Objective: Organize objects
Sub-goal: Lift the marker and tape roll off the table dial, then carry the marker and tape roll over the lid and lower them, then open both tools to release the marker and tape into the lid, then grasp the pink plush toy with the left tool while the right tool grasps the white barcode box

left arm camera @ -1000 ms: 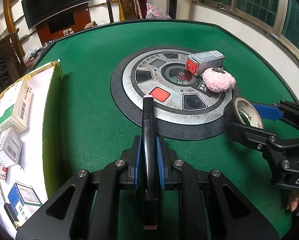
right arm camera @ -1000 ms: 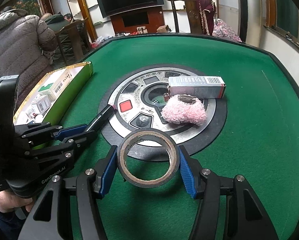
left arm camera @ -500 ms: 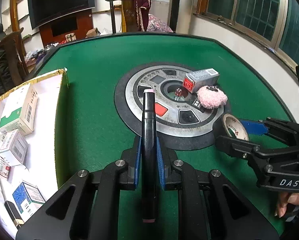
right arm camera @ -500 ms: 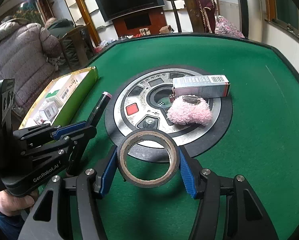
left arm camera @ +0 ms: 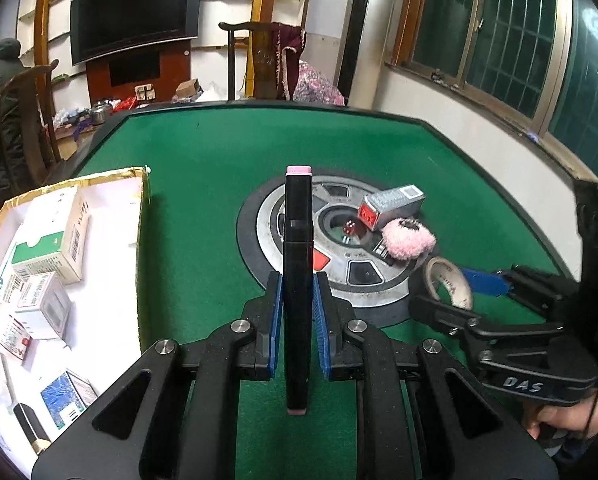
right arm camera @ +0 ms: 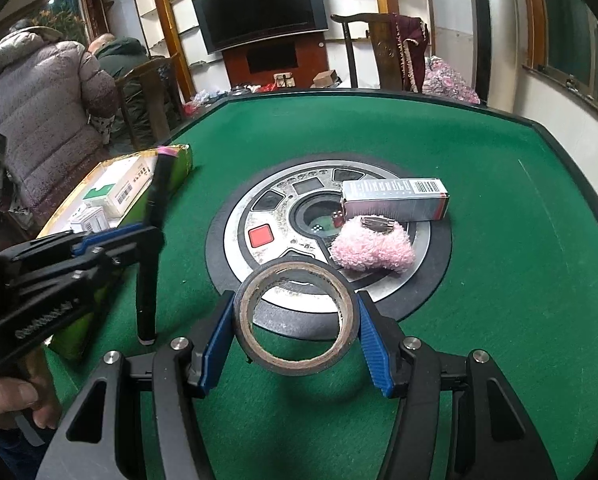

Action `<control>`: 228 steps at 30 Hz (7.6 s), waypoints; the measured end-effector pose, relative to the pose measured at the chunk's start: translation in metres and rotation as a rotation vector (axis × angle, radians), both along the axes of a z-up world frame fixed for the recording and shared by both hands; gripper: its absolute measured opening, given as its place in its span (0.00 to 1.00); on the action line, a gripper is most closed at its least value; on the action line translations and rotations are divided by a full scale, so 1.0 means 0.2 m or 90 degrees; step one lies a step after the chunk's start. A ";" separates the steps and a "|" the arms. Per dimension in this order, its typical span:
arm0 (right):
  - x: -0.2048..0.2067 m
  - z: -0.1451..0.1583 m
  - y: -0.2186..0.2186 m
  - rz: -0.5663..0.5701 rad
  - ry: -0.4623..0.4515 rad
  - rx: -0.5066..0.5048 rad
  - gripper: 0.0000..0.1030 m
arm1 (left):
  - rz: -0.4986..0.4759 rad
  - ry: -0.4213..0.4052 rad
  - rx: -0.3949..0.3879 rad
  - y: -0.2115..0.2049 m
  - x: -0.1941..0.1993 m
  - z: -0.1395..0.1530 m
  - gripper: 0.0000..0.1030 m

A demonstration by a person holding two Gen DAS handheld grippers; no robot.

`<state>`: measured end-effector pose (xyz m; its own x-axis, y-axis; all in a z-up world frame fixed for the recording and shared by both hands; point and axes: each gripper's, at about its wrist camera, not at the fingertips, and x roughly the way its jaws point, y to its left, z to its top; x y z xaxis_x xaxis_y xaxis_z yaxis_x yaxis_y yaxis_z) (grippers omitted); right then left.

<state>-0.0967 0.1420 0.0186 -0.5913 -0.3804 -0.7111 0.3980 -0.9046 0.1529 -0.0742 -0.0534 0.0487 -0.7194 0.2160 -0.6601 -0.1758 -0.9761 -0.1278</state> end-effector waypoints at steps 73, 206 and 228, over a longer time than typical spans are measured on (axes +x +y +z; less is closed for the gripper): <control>0.04 0.05 -1.19 0.213 0.018 0.056 0.57 | 0.203 -0.001 0.085 -0.92 0.39 -0.01 0.14; -0.08 0.07 0.31 -0.021 -0.092 -0.219 0.60 | 0.064 -0.118 0.041 -0.03 0.04 -0.01 0.41; -0.20 0.05 0.37 -0.080 -0.098 -0.226 0.60 | 0.057 -0.146 0.001 0.02 -0.29 -0.19 0.36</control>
<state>-0.1365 0.2151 0.0280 -0.5451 -0.5502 -0.6326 0.2361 -0.8247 0.5139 -0.1323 -0.0486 0.0097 -0.5669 0.1602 -0.8081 -0.0553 -0.9861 -0.1567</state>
